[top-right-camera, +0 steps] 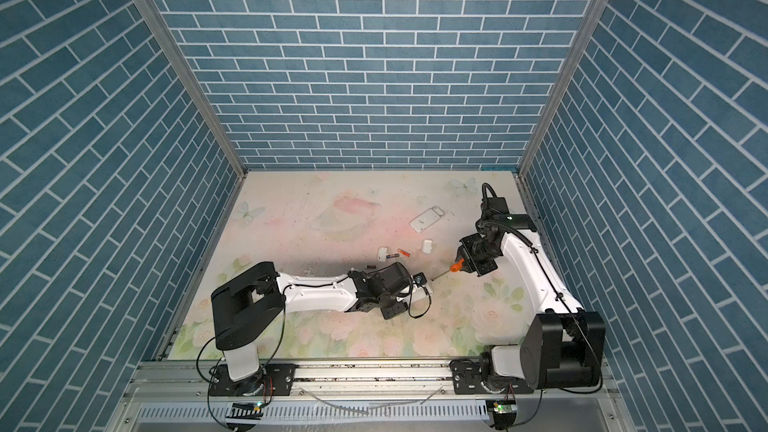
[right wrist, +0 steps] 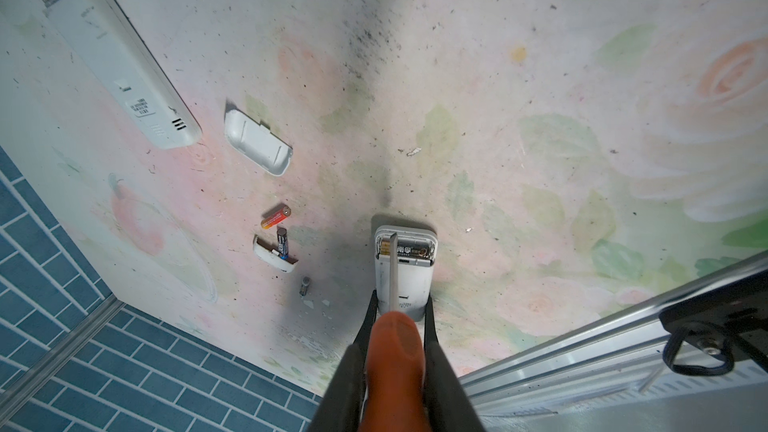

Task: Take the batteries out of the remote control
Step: 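Lower the screwdriver tip into the remote beside the gold-ended battery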

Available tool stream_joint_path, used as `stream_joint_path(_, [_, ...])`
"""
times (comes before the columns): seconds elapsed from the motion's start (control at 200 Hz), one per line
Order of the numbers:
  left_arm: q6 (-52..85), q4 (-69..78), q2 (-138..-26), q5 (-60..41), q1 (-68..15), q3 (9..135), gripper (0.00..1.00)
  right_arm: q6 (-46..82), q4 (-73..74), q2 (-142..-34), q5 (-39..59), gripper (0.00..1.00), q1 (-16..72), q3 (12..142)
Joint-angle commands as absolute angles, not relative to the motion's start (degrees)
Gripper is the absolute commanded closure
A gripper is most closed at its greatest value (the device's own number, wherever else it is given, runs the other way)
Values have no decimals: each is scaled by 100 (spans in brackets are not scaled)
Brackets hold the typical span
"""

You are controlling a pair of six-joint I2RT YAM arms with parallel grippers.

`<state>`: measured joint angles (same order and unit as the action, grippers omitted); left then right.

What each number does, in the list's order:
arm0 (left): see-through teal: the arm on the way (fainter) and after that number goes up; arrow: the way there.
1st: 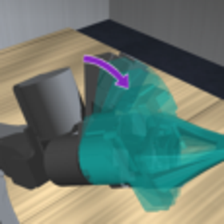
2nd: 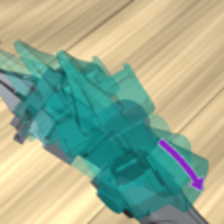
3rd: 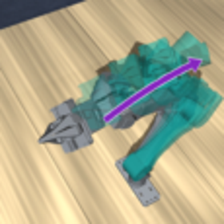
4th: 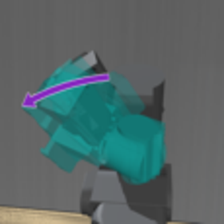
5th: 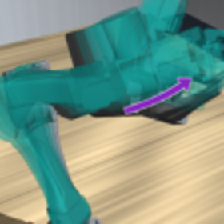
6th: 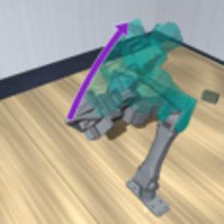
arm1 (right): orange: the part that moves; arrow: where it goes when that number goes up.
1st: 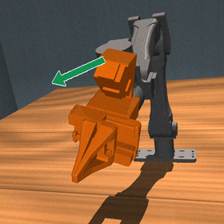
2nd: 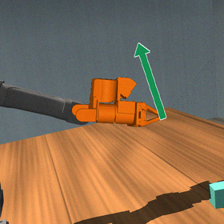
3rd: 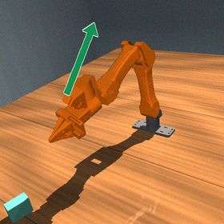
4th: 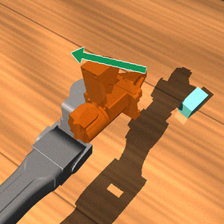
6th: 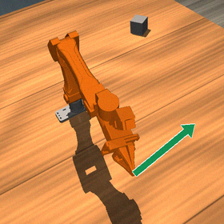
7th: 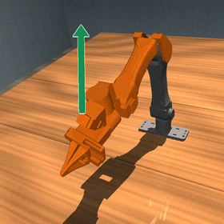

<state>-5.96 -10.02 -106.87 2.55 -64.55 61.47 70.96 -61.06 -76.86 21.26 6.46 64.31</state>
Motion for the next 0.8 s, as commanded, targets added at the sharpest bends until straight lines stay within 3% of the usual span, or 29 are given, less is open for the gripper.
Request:
stream_joint_path(0.0, [-590,-1481,-11063,341,-6515,5897,74,7398,-6245,-7642,2126,100,708,6507])
stream_joint_path(0.795, [-352,-1229,-10929,609,-6521,5672,75,7620,-6374,-7638,2054,100,906,6136])
